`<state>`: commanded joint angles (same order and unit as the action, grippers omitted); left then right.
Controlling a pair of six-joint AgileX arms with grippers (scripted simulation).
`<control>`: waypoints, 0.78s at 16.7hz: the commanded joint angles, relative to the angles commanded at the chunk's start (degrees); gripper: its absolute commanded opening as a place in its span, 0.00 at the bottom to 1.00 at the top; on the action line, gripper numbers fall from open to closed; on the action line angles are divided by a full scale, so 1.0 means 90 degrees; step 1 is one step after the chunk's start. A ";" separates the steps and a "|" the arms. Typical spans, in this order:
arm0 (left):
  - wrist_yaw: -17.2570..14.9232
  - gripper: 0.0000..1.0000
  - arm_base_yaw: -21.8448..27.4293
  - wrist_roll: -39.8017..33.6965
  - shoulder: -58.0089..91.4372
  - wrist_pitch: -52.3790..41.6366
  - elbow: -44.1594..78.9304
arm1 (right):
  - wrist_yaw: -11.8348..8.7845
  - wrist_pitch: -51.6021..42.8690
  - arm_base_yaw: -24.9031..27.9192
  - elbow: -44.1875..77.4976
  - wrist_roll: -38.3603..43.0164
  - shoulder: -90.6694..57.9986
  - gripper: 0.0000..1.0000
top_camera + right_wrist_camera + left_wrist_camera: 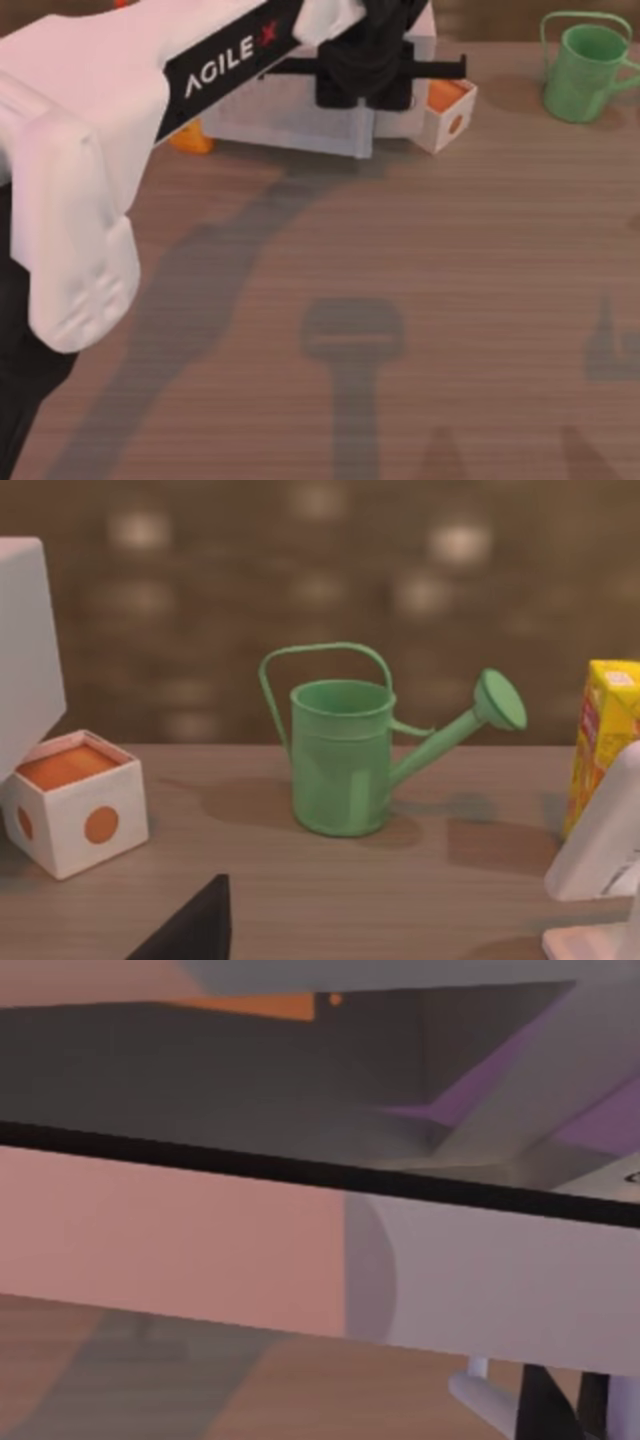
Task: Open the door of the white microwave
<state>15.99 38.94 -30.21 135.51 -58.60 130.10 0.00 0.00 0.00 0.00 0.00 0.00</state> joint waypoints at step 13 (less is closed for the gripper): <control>-0.0254 0.00 -0.0095 0.0610 -0.0787 0.0699 -0.1329 | 0.0000 0.0000 0.0000 0.0000 0.0000 0.0000 1.00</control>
<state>13.70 38.09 -24.72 128.43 -52.32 118.14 0.00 0.00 0.00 0.00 0.00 0.00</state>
